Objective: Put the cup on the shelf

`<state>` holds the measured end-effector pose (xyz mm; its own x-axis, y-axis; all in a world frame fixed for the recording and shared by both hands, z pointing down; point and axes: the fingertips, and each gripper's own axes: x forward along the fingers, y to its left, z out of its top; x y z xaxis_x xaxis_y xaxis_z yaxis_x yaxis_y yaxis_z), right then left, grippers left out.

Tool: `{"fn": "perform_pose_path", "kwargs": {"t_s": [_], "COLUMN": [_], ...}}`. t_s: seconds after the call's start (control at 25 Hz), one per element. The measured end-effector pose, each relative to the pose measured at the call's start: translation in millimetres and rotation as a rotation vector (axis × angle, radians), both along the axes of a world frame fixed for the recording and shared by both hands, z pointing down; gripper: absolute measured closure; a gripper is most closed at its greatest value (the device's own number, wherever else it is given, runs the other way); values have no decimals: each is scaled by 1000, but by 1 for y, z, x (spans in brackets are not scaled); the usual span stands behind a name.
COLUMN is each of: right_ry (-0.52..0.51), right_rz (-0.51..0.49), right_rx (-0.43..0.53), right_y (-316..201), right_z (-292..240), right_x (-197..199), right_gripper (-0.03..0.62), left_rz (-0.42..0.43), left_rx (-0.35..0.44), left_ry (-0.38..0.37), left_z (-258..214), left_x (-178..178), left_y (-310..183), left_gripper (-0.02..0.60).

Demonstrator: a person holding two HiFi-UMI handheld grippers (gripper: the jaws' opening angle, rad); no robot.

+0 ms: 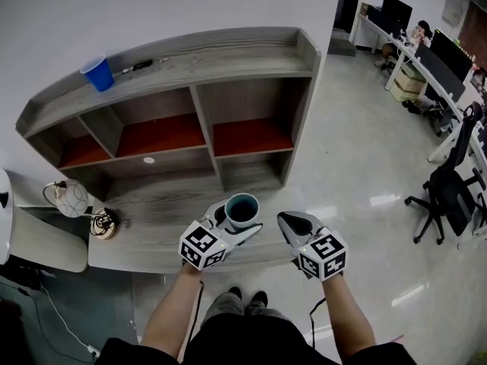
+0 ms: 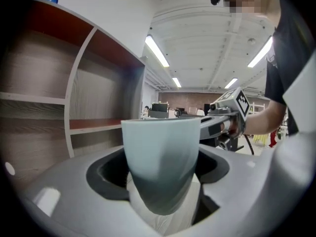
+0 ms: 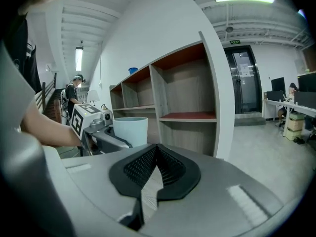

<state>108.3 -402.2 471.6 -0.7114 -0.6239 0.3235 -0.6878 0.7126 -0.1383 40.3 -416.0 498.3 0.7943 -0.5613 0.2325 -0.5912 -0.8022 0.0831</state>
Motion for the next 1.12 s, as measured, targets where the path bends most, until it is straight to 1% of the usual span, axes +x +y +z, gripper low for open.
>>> {"fn": "perform_pose_path", "kwargs": {"t_s": [0.16,0.36,0.52,0.72,1.12], "right_ry": [14,-8,-28,-27,-50], "right_rz": [-25,4,18,20,64], "right_rx": [-13,-38,-42,-35,-31], "right_y": [-13,-42,-62,-82,-114], "right_z": [12,32,46,64,91], "right_x": [6,11,8,-3,-6], "right_gripper": [582,582,582,582,582], "left_rz": [-27,-75,-102,-154,-254], "left_rx": [24,53,77,89,79], "left_ry": [-22,-46,-65,-56,-33], "left_z": [6,24,44,67,117], "left_x": [5,11,14,9,8], "left_y": [-24,-64,-94,-126,-172], "left_gripper": [213,213,213,213,213]}}
